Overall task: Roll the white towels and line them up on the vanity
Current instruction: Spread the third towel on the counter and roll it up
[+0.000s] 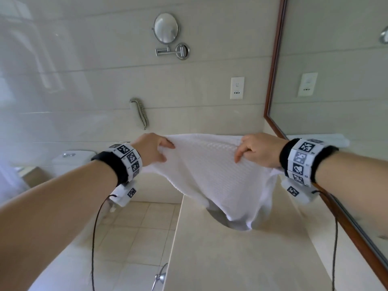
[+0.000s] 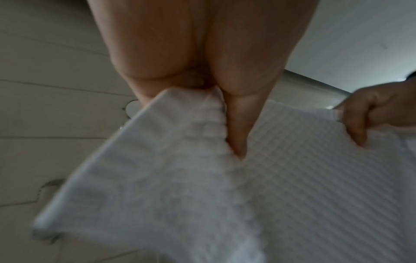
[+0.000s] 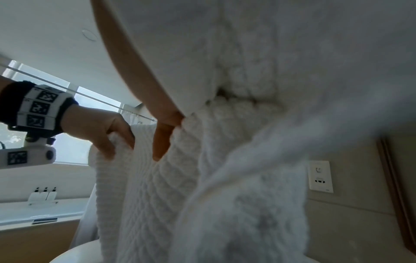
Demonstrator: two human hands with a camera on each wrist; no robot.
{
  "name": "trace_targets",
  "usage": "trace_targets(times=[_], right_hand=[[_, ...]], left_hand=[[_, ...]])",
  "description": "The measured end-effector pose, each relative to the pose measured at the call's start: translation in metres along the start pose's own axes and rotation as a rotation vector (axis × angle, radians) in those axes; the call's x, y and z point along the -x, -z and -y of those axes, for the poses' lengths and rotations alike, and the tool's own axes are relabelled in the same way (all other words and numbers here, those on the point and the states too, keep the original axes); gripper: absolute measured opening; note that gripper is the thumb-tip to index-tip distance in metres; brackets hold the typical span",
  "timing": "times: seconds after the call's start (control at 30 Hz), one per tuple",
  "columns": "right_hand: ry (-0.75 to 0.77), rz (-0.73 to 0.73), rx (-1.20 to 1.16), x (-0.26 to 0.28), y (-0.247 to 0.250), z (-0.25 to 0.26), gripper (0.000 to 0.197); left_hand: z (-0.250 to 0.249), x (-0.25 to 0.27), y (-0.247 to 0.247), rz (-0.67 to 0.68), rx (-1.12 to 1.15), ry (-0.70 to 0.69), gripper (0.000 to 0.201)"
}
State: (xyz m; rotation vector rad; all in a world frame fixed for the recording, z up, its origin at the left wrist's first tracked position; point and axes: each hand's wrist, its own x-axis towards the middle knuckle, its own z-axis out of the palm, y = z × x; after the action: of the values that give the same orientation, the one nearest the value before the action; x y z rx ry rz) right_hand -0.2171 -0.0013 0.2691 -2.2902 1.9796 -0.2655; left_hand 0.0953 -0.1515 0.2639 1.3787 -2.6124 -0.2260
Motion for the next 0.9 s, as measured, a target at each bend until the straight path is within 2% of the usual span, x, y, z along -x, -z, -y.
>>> trace_targets(times=[0.03,0.07,0.2,0.27,0.37,0.47,0.6,0.7,0.8,0.9], right_hand=[[0.006,0.008,-0.019,-0.007,0.005,-0.001,0.021],[0.007,0.026,-0.03,-0.015,0.01,-0.003,0.026],[-0.033,0.132,0.106,-0.068,0.031,-0.022,0.071],[-0.046,0.105,0.166,-0.101,0.044,-0.035,0.078],[-0.079,-0.003,0.256,-0.151,0.07,-0.048,0.079],[-0.139,-0.084,0.284,-0.204,0.095,-0.062,0.079],[-0.203,-0.246,0.329,-0.273,0.149,-0.085,0.08],[-0.215,-0.428,0.402,-0.306,0.201,-0.096,0.079],[-0.209,-0.609,0.46,-0.319,0.248,-0.099,0.074],[-0.209,-0.679,0.553,-0.307,0.276,-0.093,0.074]], left_hand=[[0.001,-0.005,0.005,-0.02,0.008,0.012,0.052],[0.003,-0.011,0.011,-0.036,0.007,0.021,0.053],[0.019,-0.049,0.038,-0.061,-0.022,0.047,0.063],[0.022,-0.076,0.049,-0.053,-0.05,0.049,0.072],[0.029,-0.125,0.061,-0.092,-0.07,0.058,0.084],[0.035,-0.188,0.078,-0.143,-0.15,0.035,0.089],[0.043,-0.274,0.128,-0.234,-0.243,0.008,0.087],[0.045,-0.323,0.178,-0.382,-0.297,-0.032,0.079],[0.042,-0.345,0.227,-0.548,-0.362,-0.071,0.072],[0.035,-0.33,0.26,-0.622,-0.418,-0.121,0.07]])
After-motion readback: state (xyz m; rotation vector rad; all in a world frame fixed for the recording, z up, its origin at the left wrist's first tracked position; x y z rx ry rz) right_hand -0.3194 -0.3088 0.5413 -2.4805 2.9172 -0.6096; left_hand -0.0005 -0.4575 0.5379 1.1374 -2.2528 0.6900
